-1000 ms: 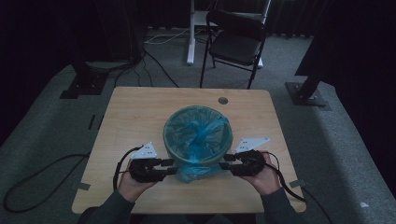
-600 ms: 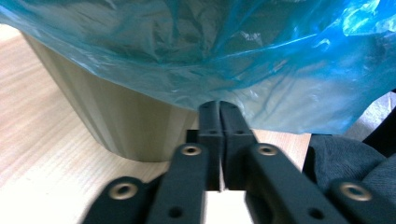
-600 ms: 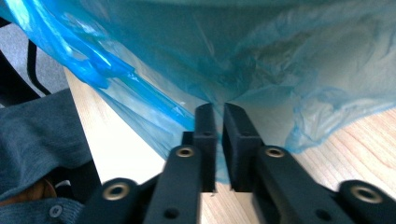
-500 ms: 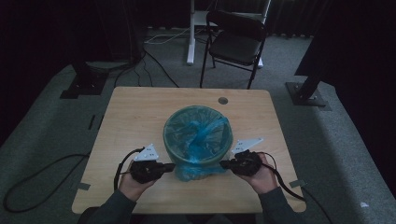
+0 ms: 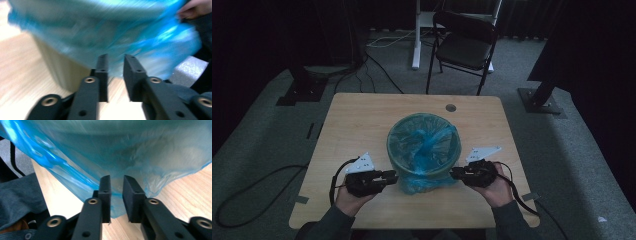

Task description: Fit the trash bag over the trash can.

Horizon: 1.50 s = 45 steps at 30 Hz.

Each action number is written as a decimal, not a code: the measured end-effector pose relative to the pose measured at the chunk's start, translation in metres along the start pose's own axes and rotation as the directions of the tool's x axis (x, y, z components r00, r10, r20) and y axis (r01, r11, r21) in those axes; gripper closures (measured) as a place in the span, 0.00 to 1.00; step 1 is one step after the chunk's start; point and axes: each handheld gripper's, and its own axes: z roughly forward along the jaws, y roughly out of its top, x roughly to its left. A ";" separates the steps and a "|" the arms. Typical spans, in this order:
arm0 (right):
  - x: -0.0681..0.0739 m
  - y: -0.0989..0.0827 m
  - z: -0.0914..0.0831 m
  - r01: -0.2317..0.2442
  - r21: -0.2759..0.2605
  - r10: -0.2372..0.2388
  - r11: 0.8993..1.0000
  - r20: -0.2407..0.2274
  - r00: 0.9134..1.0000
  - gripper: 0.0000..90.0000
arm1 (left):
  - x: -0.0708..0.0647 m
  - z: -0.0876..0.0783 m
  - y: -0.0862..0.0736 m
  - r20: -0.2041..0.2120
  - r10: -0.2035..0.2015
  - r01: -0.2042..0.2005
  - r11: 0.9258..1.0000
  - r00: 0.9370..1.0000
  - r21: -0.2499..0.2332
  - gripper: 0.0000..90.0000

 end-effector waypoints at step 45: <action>-0.004 0.004 -0.002 0.004 -0.017 -0.004 1.000 -0.008 1.000 0.77 | 0.001 -0.013 0.001 -0.007 0.047 -0.047 0.999 0.999 0.018 0.74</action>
